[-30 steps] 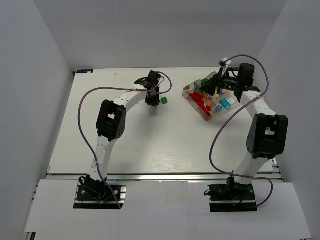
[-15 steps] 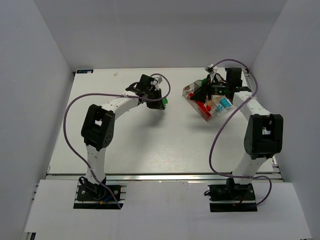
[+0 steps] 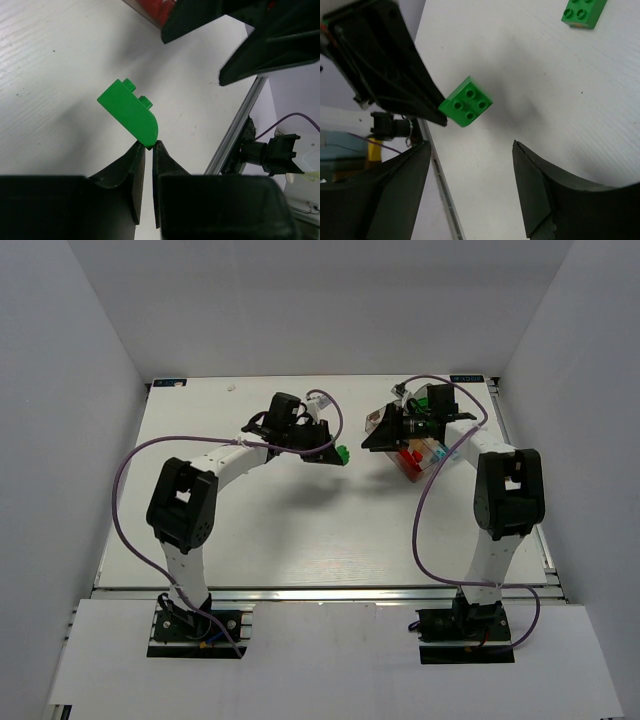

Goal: Sort the legos into containers by color

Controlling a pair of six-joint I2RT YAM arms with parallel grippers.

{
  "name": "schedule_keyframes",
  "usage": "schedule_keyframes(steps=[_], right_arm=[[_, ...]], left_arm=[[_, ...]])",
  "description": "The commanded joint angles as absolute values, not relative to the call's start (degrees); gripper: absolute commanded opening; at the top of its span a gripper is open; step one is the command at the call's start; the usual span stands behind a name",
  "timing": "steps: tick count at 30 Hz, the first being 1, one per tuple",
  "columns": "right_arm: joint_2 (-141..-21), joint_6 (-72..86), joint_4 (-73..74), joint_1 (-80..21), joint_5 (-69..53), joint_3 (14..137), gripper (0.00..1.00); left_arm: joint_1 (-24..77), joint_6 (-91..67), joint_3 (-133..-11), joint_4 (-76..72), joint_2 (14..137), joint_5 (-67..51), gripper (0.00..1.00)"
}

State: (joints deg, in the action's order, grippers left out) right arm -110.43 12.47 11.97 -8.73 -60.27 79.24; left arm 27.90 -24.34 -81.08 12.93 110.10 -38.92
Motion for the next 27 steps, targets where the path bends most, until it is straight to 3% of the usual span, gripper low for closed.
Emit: schedule_keyframes(steps=[1, 2, 4, 10, 20, 25, 27], right_arm=[[-109.8, 22.8, 13.2, -9.4, -57.4, 82.5, 0.76], [-109.7, 25.5, 12.8, -9.6, -57.2, 82.1, 0.84], [-109.6, 28.0, 12.0, -10.0, -58.2, 80.7, 0.89], [-109.3, 38.7, 4.4, -11.3, -59.6, 73.1, 0.89], [-110.2, 47.0, -2.9, -12.9, -60.6, 72.5, 0.89], [-110.5, 34.9, 6.0, -12.7, -54.3, 78.4, 0.89], [-111.3, 20.3, 16.3, -13.3, -48.9, 82.7, 0.89]], left_arm=[[28.1, -21.5, -80.2, 11.1, 103.3, -41.8, 0.22], [28.1, -21.1, -80.0, 11.0, 103.1, -41.7, 0.22], [28.1, -21.0, -80.0, 11.0, 102.9, -41.9, 0.22], [28.7, -20.7, -80.2, 10.8, 102.8, -43.0, 0.22], [29.8, -18.2, -82.1, 14.8, 103.8, -42.8, 0.22], [29.8, -17.1, -80.6, 16.1, 103.9, -41.4, 0.22], [29.8, -16.9, -79.5, 17.0, 103.8, -39.8, 0.22]])
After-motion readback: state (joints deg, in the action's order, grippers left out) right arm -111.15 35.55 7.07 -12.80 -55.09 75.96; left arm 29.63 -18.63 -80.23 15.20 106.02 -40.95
